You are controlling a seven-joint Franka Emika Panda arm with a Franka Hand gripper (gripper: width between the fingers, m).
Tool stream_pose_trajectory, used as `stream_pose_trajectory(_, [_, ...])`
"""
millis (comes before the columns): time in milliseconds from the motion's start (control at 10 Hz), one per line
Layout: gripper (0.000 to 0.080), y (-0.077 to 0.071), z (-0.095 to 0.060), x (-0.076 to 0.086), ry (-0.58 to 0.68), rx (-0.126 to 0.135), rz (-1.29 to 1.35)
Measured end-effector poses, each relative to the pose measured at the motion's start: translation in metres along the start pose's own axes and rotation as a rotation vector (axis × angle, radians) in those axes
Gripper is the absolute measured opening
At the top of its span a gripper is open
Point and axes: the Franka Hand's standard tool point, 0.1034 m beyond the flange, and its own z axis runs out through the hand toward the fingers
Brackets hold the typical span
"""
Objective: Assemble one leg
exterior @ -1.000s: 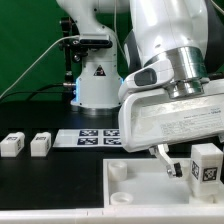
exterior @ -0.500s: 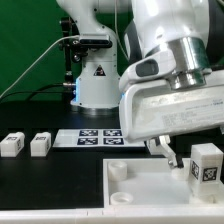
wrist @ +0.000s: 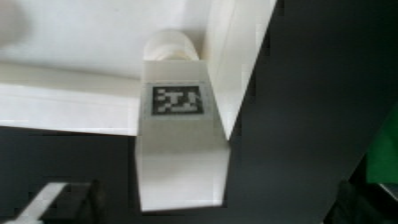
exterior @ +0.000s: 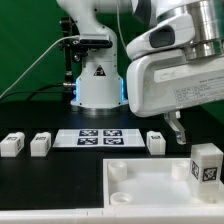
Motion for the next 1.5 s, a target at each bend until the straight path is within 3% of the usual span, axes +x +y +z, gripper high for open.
stream_pose_trajectory(100, [0.0649,0.005,0.004,0.002,-0.057,0.011,0.004])
stream_pose_trajectory(300, [0.0649,0.001,0.005,-0.001,-0.188,0.044,0.005])
stream_pose_trajectory(700, [0.0649,0.003,0.007,0.001,-0.166,0.040,0.006])
stream_pose_trajectory(900, [0.0649,0.011,0.016,0.002,-0.217,-0.021,0.063])
stream_pose_trajectory(1500, [0.0649,0.004,0.035,0.002,-0.196,-0.019,0.110])
